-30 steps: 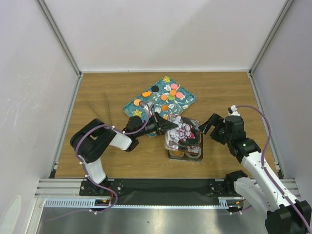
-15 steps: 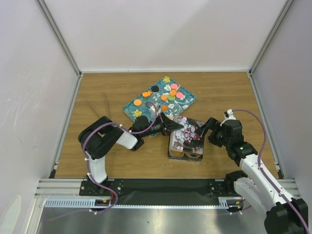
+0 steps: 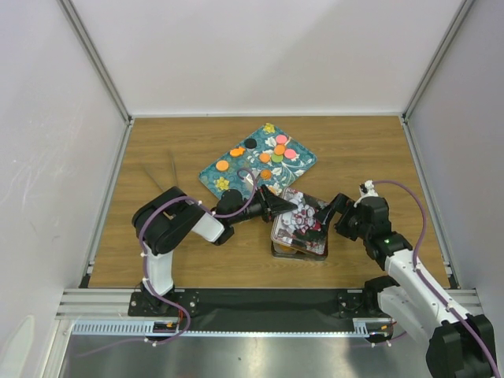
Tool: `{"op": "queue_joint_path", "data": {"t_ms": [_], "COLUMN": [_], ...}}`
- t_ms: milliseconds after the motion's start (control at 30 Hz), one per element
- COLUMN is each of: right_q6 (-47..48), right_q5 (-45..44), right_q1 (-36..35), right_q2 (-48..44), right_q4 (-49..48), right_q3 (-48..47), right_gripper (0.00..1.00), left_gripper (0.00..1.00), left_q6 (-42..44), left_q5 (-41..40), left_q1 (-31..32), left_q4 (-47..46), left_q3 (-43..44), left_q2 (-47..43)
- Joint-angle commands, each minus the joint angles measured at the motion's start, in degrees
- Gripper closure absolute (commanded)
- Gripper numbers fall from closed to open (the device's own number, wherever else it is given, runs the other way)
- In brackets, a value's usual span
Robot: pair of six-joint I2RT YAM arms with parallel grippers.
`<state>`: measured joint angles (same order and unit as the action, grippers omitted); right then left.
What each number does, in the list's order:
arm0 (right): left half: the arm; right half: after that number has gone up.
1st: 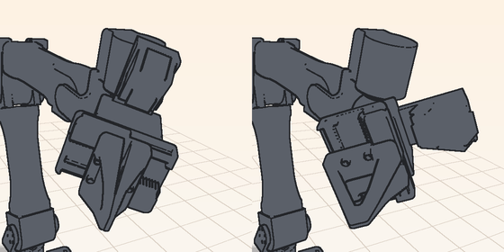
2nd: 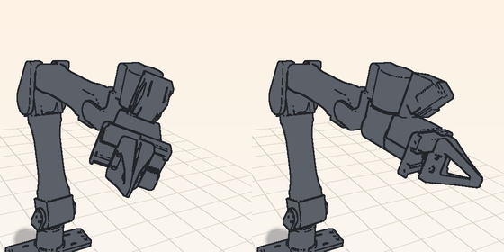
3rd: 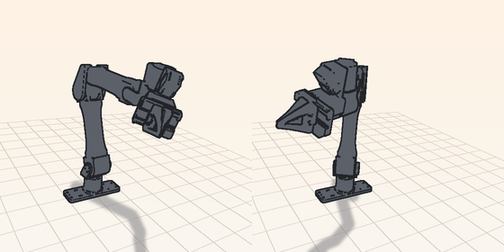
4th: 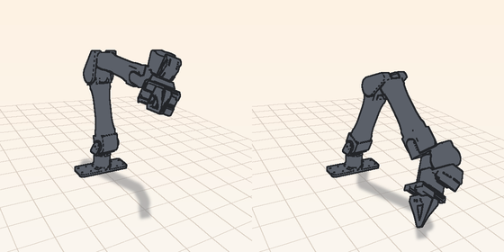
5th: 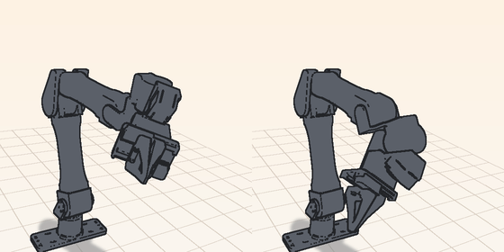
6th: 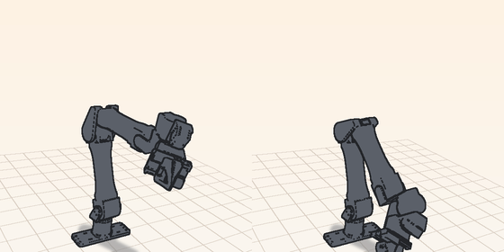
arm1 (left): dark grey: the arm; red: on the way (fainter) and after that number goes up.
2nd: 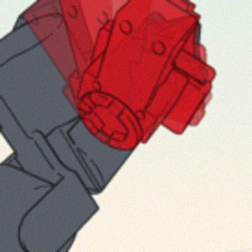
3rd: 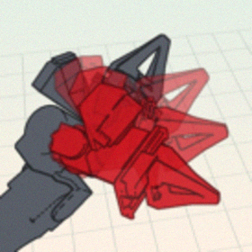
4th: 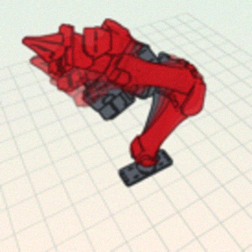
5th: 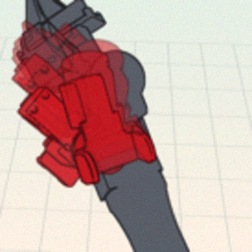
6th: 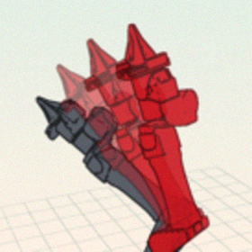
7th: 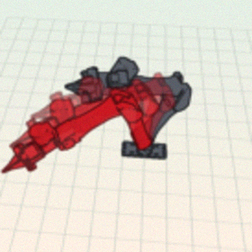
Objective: Pack the cookies
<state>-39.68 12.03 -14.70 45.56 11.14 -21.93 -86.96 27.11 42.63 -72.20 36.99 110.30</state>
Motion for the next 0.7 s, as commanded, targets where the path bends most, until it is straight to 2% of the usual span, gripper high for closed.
{"op": "queue_joint_path", "data": {"t_ms": [0, 300, 667], "right_q6": [-0.3, -0.6, 0.7], "right_q5": [0.4, -0.2, -1.6], "right_q1": [0.4, 0.5, 0.5], "right_q2": [0.5, 2.5, 4.4], "right_q4": [-3.2, -4.7, -4.7], "right_q3": [0.0, 0.5, -0.2], "right_gripper": [0.00, 0.02, 0.02], "left_gripper": [0.69, 0.60, 0.56], "left_q6": [-0.2, 2.3, 5.4], "left_q5": [-0.9, -0.4, 0.8], "left_q1": [0.6, 0.6, -0.1], "left_q4": [-7.2, -2.9, 1.4], "left_q3": [1.4, 0.7, -0.5], "left_q2": [-0.8, -3.2, -5.9]}}
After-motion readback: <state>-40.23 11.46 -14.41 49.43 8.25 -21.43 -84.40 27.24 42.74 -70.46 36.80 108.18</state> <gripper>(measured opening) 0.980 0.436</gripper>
